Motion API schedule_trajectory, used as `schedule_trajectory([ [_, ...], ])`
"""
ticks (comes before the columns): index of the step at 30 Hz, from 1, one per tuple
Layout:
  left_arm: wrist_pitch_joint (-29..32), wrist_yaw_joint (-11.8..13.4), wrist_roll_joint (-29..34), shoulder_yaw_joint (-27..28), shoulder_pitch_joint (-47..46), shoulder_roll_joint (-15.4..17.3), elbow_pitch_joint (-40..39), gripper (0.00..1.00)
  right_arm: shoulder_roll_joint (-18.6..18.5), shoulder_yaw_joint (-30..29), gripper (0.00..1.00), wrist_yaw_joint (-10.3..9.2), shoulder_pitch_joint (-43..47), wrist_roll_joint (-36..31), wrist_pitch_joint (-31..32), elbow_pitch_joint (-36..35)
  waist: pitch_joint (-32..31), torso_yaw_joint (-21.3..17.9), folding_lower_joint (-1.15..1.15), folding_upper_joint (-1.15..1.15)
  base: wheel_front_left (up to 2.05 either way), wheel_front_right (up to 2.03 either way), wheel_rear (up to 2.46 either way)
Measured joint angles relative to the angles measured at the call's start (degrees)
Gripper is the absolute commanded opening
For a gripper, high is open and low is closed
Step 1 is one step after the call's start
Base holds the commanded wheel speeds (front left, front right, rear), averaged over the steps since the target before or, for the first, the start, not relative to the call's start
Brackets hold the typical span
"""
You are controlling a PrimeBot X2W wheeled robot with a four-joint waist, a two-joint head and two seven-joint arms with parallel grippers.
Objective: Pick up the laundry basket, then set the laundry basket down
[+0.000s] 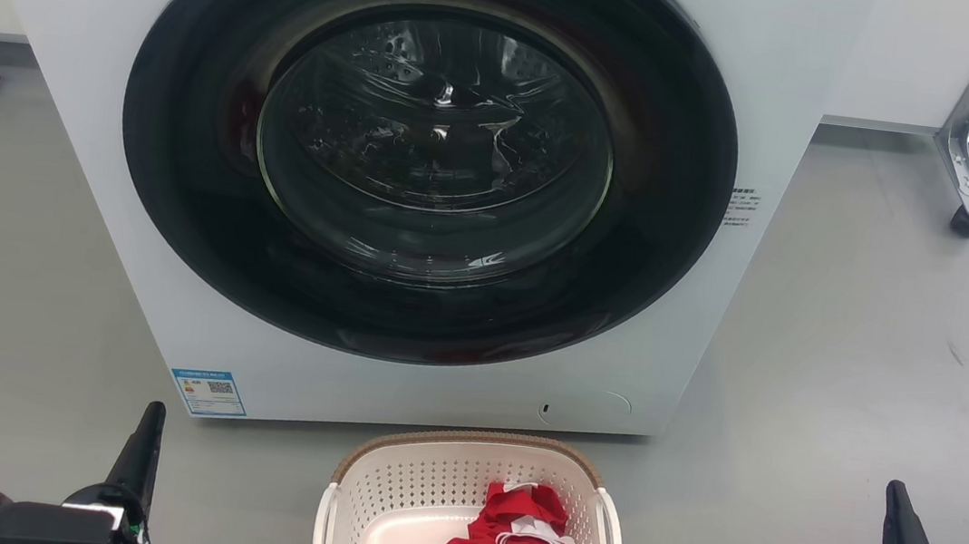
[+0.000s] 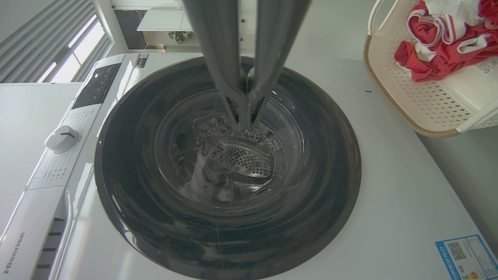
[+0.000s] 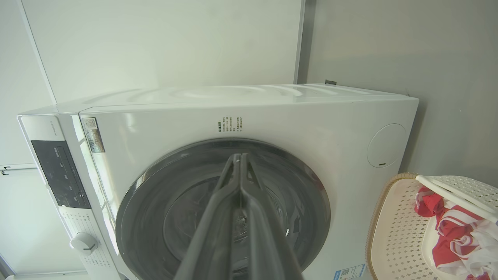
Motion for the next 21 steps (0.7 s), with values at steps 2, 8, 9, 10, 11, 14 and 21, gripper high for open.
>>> schedule_trajectory([
  [2,0.0,0.0,0.0,0.0,0.0,0.0,0.0,0.0,0.0,0.0,0.0,0.0,0.0,0.0,0.0,0.0,0.0,0.0,0.0,0.0,0.0,0.0,0.0],
  [8,0.0,0.0,0.0,0.0,0.0,0.0,0.0,0.0,0.0,0.0,0.0,0.0,0.0,0.0,0.0,-0.01,0.0,0.0,0.0,0.0,0.0,0.0,0.0],
  [9,0.0,0.0,0.0,0.0,0.0,0.0,0.0,0.0,0.0,0.0,0.0,0.0,0.0,0.0,0.0,-0.01,0.0,0.0,0.0,0.0,0.0,0.0,0.0],
  [10,0.0,0.0,0.0,0.0,0.0,0.0,0.0,0.0,0.0,0.0,0.0,0.0,0.0,0.0,0.0,-0.01,0.0,0.0,0.0,0.0,0.0,0.0,0.0],
  [11,0.0,0.0,0.0,0.0,0.0,0.0,0.0,0.0,0.0,0.0,0.0,0.0,0.0,0.0,0.0,-0.01,0.0,0.0,0.0,0.0,0.0,0.0,0.0],
  [14,0.0,0.0,0.0,0.0,0.0,0.0,0.0,0.0,0.0,0.0,0.0,0.0,0.0,0.0,0.0,-0.01,0.0,0.0,0.0,0.0,0.0,0.0,0.0],
  [21,0.0,0.0,0.0,0.0,0.0,0.0,0.0,0.0,0.0,0.0,0.0,0.0,0.0,0.0,0.0,-0.01,0.0,0.0,0.0,0.0,0.0,0.0,0.0],
])
